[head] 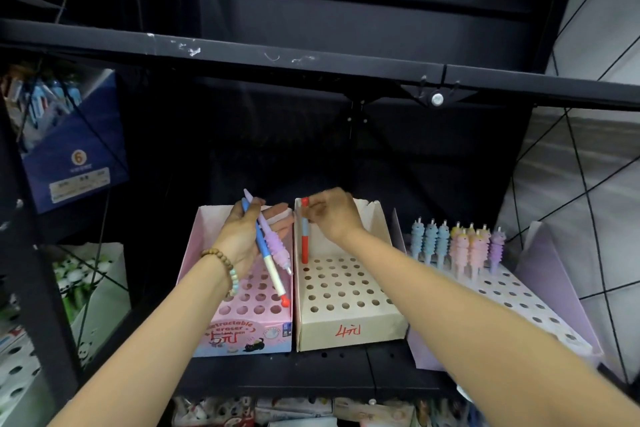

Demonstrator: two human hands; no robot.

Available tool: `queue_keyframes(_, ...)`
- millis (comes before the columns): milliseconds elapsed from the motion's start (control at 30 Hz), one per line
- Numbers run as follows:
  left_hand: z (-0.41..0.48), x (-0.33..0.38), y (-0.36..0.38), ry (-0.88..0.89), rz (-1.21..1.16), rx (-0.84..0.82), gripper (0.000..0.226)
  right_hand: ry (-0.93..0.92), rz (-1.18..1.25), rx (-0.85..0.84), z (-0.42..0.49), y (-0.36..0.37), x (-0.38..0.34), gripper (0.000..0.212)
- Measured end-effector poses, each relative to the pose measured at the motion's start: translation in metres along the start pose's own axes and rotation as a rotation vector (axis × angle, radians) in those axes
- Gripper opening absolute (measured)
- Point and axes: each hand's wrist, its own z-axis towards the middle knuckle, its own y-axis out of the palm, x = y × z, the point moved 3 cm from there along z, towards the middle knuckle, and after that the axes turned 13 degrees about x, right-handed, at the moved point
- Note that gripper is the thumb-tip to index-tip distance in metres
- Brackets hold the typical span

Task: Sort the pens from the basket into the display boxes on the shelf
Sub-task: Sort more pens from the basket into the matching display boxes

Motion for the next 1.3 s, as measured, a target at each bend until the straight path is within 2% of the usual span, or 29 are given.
queue_keyframes(67,0.007,0.000,-0.005,0.006,0.029,0.018,0.017,-0.006,-0.040,-0.027,-0.001,0.009,0.004,0.016)
queue_keyframes(233,0.009,0.003,-0.012,0.039,0.017,-0.009,0.018,0.175,0.039,-0.035,-0.004,0.010,0.017,0.017)
queue_keyframes(367,0.000,0.002,0.000,0.032,-0.072,-0.082,0.016,0.114,0.131,0.031,-0.022,-0.018,0.002,0.013)
queue_keyframes(400,-0.002,0.001,0.004,0.029,-0.105,-0.098,0.016,0.131,0.186,-0.003,-0.031,-0.026,-0.002,0.016)
queue_keyframes(500,-0.012,-0.005,0.024,-0.028,-0.182,-0.150,0.017,0.291,0.331,-0.297,-0.064,-0.046,-0.007,0.028)
queue_keyframes(567,-0.031,-0.009,0.050,-0.015,-0.232,-0.135,0.019,0.311,0.362,-0.362,-0.077,-0.066,-0.003,0.024)
queue_keyframes(633,-0.047,-0.004,0.070,0.075,-0.297,-0.020,0.030,0.331,0.402,-0.270,-0.080,-0.089,0.007,0.021)
queue_keyframes(667,-0.052,-0.005,0.082,0.073,-0.373,-0.052,0.038,0.364,0.444,-0.205,-0.080,-0.101,0.014,0.021)
queue_keyframes(700,-0.056,-0.010,0.090,0.120,-0.251,-0.079,0.036,0.404,0.491,-0.141,-0.080,-0.113,0.021,0.020)
queue_keyframes(733,-0.063,-0.025,0.105,0.007,-0.216,-0.215,0.030,0.437,0.533,-0.072,-0.078,-0.127,0.028,0.017)
queue_keyframes(767,-0.058,-0.036,0.115,-0.067,-0.077,-0.207,0.029,0.455,0.575,0.001,-0.077,-0.142,0.034,0.014)
queue_keyframes(800,-0.057,-0.043,0.122,-0.034,0.077,-0.204,0.031,0.453,0.612,0.077,-0.074,-0.160,0.041,0.010)
queue_keyframes(867,-0.065,-0.050,0.140,-0.043,0.066,-0.329,0.029,0.424,0.655,0.234,-0.067,-0.201,0.056,0.007)
queue_keyframes(1000,-0.078,-0.065,0.171,-0.063,0.156,-0.344,0.022,0.356,0.549,0.474,-0.055,-0.274,0.088,0.016)
queue_keyframes(1100,-0.083,-0.076,0.188,-0.119,0.143,-0.401,0.029,0.285,0.411,0.534,-0.045,-0.303,0.110,0.012)
queue_keyframes(1200,-0.086,-0.087,0.200,-0.161,0.077,-0.374,0.028,0.245,0.282,0.547,-0.032,-0.313,0.129,0.012)
queue_keyframes(1300,-0.087,-0.094,0.206,-0.189,0.010,-0.377,0.027,0.234,0.252,0.563,-0.017,-0.313,0.145,0.016)
